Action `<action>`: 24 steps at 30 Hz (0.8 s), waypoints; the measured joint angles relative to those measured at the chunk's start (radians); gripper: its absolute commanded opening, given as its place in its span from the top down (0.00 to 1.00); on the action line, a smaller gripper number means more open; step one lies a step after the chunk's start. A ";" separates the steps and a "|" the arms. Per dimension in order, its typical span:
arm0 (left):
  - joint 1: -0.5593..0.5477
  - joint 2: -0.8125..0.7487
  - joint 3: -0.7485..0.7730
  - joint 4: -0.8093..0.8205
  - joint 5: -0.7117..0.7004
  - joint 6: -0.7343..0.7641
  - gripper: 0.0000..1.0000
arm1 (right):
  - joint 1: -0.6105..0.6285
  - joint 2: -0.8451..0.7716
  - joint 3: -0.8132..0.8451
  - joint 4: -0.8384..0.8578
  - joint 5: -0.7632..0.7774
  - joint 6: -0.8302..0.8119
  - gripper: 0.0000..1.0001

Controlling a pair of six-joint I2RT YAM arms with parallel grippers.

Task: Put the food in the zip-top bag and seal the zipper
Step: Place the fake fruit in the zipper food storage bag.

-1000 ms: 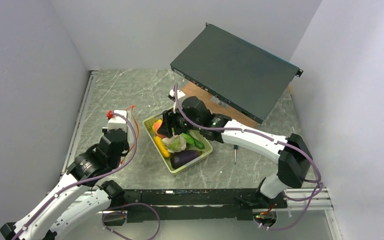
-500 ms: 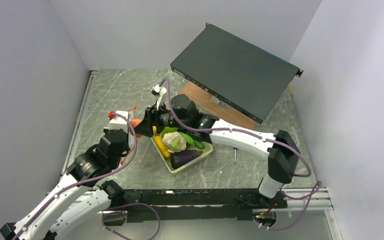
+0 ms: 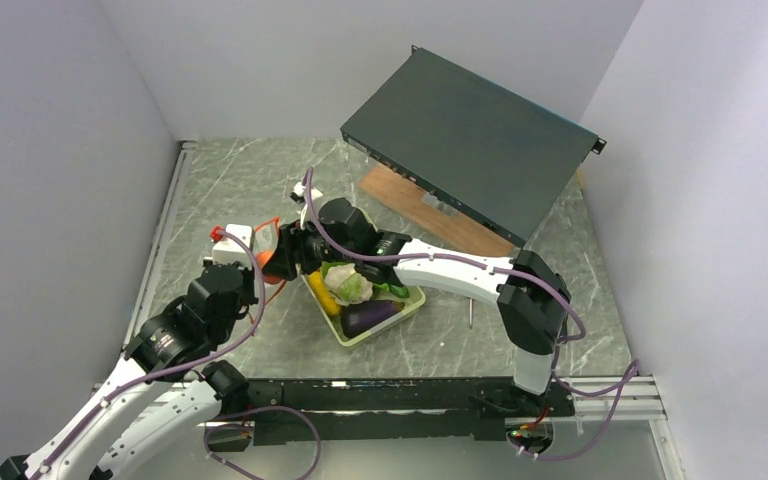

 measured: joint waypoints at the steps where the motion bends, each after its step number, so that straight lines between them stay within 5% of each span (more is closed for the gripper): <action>1: 0.000 0.000 0.000 0.003 0.001 0.000 1.00 | 0.000 0.000 0.000 0.000 0.002 0.000 0.61; 6: 0.000 0.003 0.000 0.004 0.006 0.000 1.00 | 0.004 0.003 0.007 -0.018 0.011 0.000 0.39; 17: 0.000 -0.003 0.000 0.004 0.006 0.000 1.00 | 0.013 0.003 0.024 -0.091 0.028 -0.005 0.22; 24: 0.000 -0.011 0.000 0.003 0.006 -0.001 1.00 | 0.018 0.003 0.060 -0.130 0.025 -0.020 0.21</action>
